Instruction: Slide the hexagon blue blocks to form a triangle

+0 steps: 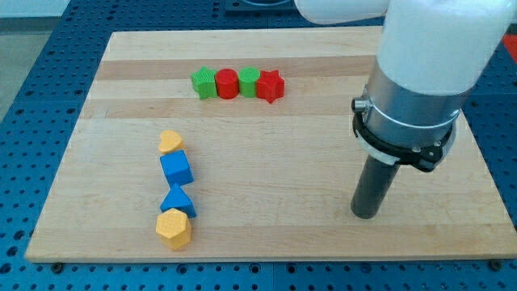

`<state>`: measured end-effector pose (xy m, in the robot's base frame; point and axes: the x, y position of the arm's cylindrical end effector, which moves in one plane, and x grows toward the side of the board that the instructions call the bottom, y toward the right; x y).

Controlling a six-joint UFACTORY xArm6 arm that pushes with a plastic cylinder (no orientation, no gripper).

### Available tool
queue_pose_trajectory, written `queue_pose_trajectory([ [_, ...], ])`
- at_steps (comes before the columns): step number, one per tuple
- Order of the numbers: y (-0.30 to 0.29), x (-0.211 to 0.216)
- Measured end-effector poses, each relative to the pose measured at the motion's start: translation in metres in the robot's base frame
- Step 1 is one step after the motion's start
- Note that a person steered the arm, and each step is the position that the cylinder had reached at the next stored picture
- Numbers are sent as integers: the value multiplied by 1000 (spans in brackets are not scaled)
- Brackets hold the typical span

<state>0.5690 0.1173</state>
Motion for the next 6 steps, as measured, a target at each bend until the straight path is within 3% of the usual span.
queue_pose_trajectory([
  [2,-14,0],
  [4,-111,0],
  [5,-135,10],
  [6,-150,48],
])
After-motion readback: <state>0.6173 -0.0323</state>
